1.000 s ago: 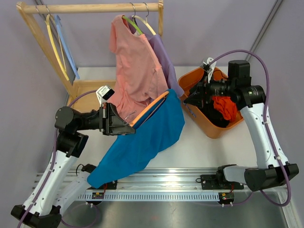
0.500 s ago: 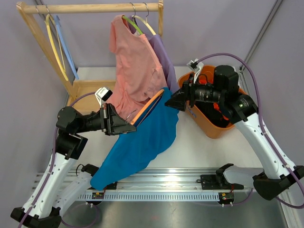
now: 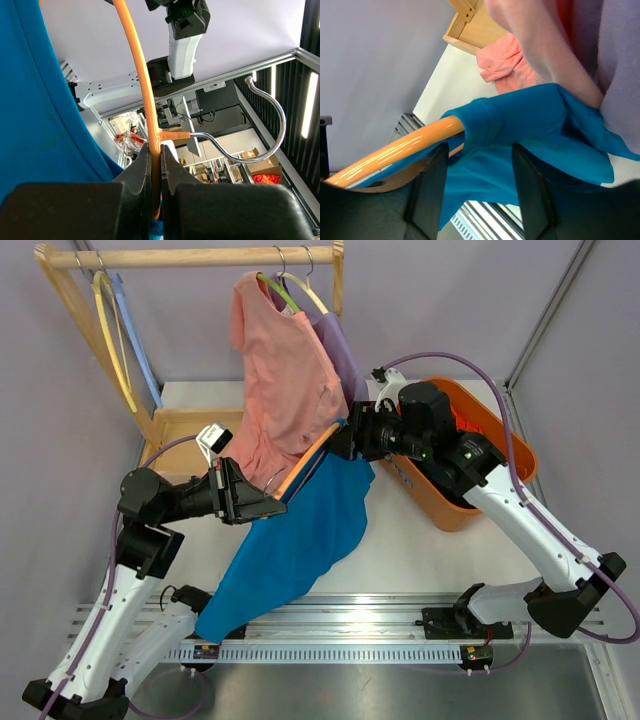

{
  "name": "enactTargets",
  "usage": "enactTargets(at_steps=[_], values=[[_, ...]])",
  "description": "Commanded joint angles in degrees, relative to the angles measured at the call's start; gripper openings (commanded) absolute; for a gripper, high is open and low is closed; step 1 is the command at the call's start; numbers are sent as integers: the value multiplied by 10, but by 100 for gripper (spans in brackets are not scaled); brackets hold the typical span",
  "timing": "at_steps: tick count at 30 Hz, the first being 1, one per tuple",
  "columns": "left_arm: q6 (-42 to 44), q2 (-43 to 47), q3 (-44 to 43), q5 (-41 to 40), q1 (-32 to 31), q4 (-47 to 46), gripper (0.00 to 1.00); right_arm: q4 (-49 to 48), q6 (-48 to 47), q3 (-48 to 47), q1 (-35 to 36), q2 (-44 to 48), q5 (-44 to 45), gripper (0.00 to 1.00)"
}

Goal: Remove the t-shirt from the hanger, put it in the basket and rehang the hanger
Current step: Remove the tshirt from the hanger

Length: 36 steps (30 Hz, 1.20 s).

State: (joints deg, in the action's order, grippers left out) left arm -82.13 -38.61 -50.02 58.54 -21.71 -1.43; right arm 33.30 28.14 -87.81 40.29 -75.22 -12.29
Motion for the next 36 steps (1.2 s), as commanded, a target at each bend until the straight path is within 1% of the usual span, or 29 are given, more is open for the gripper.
enactTargets(at_steps=[1, 2, 3, 4, 7, 8, 11, 14, 17, 18, 19, 20, 22, 25, 27, 28, 29, 31, 32, 36], values=[[-8, 11, 4, -17, -3, -67, 0, -3, 21, -32, 8, -5, 39, 58], [-11, 12, 5, -17, -2, -77, 0, -4, 23, -33, 8, -6, 42, 55], [-13, 11, 6, -17, -2, -79, 0, -6, 23, -35, 8, -12, 45, 50], [-13, 11, 7, -16, -2, -79, 0, -6, 24, -37, 8, -14, 47, 40], [-8, 11, 9, -11, -2, -74, 0, -3, 13, -46, 8, -18, 51, 14], [-6, 11, 10, -10, -3, -68, 0, -1, 9, -49, 8, -16, 53, 0], [4, 13, 12, -4, -2, -55, 0, 7, -16, -54, 8, -8, 67, 0], [10, 17, 11, 8, -2, -39, 0, 14, -45, -61, -7, 1, 109, 0], [25, 26, -6, 29, -2, -3, 0, 31, -69, -88, -82, -11, 120, 0], [22, 28, -8, 41, -2, -3, 0, 37, -76, -97, -125, -25, 120, 0], [14, 31, -10, 48, -2, -3, 0, 44, -90, -104, -143, -33, 119, 0], [7, 35, -12, 54, -2, -8, 0, 41, -99, -109, -159, -39, 135, 0], [-10, 36, -20, 79, -3, -19, 0, 22, -127, -101, -194, -51, 136, 0], [-30, 31, -30, 108, -3, -39, 0, 13, -139, -81, -206, -62, 137, 0], [-50, 28, -35, 119, -2, -83, 0, 12, -139, -61, -206, -63, 128, 0], [-92, 24, -33, 122, -3, -112, 0, 14, -138, -54, -206, -63, 126, 0], [-120, 22, -28, 125, -3, -188, 0, 13, -138, -40, -206, -62, 126, 0], [-180, 13, -31, 133, -3, -246, 0, 11, -143, -27, -207, -60, 126, 0], [-197, 10, -32, 134, -3, -290, 0, 12, -145, -19, -206, -60, 126, 0], [-293, -11, -31, 127, -10, -411, 0, 10, -136, -15, -205, -59, 90, 0]])
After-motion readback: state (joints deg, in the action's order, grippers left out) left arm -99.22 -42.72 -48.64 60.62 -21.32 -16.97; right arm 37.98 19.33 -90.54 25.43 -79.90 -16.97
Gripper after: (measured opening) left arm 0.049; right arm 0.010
